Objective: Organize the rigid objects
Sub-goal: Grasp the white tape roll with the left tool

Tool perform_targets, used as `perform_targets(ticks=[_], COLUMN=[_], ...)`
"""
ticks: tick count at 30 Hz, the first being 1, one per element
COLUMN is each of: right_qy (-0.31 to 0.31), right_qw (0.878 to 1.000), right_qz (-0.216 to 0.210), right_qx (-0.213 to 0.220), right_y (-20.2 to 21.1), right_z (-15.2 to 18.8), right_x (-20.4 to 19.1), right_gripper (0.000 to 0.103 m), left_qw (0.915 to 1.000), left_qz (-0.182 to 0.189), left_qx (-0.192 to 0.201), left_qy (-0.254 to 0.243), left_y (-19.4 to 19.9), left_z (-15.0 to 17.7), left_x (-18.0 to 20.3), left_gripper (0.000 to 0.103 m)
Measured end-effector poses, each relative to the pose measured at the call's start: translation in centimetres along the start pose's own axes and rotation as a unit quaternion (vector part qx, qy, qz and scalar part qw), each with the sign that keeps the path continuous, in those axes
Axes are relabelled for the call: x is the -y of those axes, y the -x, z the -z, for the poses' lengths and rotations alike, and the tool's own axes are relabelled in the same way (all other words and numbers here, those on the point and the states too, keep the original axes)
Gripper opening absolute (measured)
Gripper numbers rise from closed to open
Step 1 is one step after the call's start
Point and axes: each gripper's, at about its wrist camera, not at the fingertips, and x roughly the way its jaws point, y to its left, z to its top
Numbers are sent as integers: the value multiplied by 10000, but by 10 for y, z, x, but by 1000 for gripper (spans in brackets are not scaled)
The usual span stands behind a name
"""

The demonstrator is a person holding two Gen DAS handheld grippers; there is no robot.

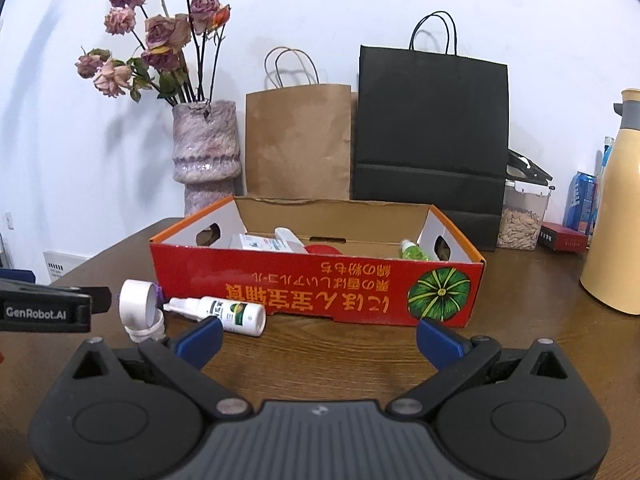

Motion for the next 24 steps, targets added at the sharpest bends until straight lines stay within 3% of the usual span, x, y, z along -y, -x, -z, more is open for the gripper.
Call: perform_targets(ticks=[7, 16, 21, 24], right_qy=[-237, -404, -431, -431], right_qw=[9994, 9983, 9978, 9977], right_qz=[9, 172, 211, 191], right_qx=[-237, -391, -449, -487], right_y=[-15, -35, -43, -46], right_z=[0, -2, -2, -2], right_x=[11, 19, 20, 21], right_gripper=[103, 103, 103, 103], left_qw=[9999, 9998, 9999, 9999], left_qz=[-27, -190, -132, 36], left_qx=[-134, 8, -75, -165], left_qy=[-22, -95, -29, -26], left_y=[-22, -37, -46, -50], left_z=[0, -6, -10, -11], left_x=[10, 30, 36, 38], left_gripper=[103, 102, 81, 52])
